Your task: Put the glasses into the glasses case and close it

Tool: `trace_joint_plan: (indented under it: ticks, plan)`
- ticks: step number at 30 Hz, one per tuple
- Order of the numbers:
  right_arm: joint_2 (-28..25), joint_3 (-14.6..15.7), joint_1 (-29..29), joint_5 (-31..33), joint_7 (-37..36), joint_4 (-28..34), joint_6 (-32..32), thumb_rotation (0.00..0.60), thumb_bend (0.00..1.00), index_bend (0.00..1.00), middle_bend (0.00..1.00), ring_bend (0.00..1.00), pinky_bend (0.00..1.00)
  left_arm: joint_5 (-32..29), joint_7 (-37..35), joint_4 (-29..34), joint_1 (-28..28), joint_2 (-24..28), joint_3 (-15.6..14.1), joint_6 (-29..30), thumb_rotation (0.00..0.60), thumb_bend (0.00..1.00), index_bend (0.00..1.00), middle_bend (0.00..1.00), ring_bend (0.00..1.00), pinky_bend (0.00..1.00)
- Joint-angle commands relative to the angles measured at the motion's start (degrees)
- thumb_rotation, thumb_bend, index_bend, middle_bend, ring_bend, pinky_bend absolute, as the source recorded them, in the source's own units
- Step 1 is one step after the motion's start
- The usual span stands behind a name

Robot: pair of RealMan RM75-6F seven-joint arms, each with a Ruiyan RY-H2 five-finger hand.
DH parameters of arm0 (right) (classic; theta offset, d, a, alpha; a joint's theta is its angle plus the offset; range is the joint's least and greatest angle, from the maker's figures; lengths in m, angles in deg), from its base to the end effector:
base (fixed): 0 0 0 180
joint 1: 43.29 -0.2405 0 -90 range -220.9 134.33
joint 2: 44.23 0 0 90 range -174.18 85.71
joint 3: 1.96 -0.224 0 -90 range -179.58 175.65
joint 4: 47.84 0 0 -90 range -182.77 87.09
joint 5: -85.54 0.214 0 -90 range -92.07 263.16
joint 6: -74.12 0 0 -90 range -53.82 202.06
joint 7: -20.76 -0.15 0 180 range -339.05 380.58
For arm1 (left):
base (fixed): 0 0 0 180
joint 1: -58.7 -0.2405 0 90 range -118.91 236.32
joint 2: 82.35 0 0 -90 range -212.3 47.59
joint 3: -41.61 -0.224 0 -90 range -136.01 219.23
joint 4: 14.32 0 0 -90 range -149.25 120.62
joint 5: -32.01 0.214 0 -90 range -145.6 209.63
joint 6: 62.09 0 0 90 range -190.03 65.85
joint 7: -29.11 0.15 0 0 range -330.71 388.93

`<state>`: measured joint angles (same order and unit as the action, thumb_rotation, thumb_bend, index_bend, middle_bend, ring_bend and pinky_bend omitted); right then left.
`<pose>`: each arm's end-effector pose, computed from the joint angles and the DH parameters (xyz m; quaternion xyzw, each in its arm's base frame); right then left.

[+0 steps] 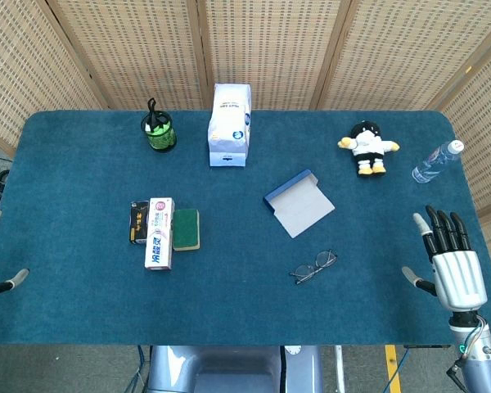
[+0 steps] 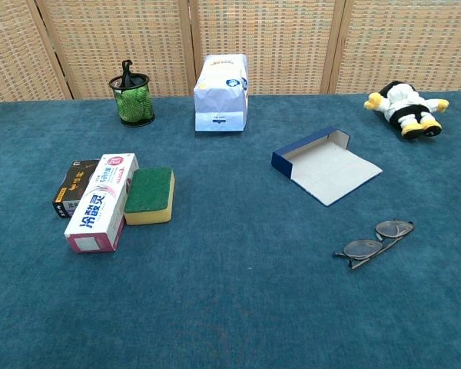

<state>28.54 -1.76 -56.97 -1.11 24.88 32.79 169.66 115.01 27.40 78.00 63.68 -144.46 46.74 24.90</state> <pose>-0.2673 -0.2178 0.1319 0.6143 -0.2609 0.4391 0.6015 -0.2879 0.1937 0.1656 -0.5641 -0.3741 -0.4041 0.6152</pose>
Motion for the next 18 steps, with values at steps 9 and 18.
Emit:
trace_joint_plan:
  ticks: [9,18]
  plan:
    - [-0.8,-0.5,-0.3,-1.9,-0.6,-0.5,-4.1,0.6,0.0,0.01,0.0,0.0,0.0,1.0,0.2,-0.1,-0.4,-0.3,-0.2,1.1,0.6,0.0,0.0,0.0,0.0,0.0]
    - [6.3,1.1,-8.7,-13.3,-8.0,-12.3,-10.8,0.6,0.08,0.36,0.0,0.0,0.0,0.5,0.9,-0.6,0.3,-0.9,0.3,0.3,0.6,0.0,0.0,0.0,0.0,0.0]
